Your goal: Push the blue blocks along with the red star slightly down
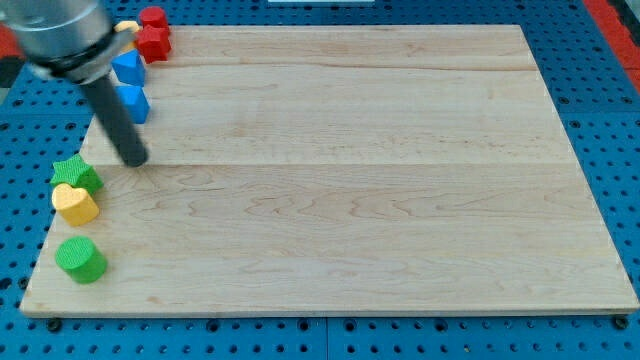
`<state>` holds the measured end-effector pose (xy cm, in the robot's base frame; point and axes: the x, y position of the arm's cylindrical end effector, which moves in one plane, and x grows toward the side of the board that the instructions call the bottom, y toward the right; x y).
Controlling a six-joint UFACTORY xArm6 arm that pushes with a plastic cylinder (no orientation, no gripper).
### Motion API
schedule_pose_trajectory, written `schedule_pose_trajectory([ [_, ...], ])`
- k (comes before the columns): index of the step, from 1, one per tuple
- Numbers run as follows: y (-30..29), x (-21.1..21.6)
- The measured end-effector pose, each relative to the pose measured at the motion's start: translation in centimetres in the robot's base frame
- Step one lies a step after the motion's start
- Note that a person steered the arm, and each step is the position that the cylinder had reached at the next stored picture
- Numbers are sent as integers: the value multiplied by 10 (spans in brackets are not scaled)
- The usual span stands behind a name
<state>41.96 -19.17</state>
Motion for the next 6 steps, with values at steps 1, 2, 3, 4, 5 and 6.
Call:
schedule_pose_trajectory([
  [1,60,-64],
  [2,56,-142],
  [3,54,-210],
  [4,49,-228],
  [5,5,-227],
  [6,-45,-226],
])
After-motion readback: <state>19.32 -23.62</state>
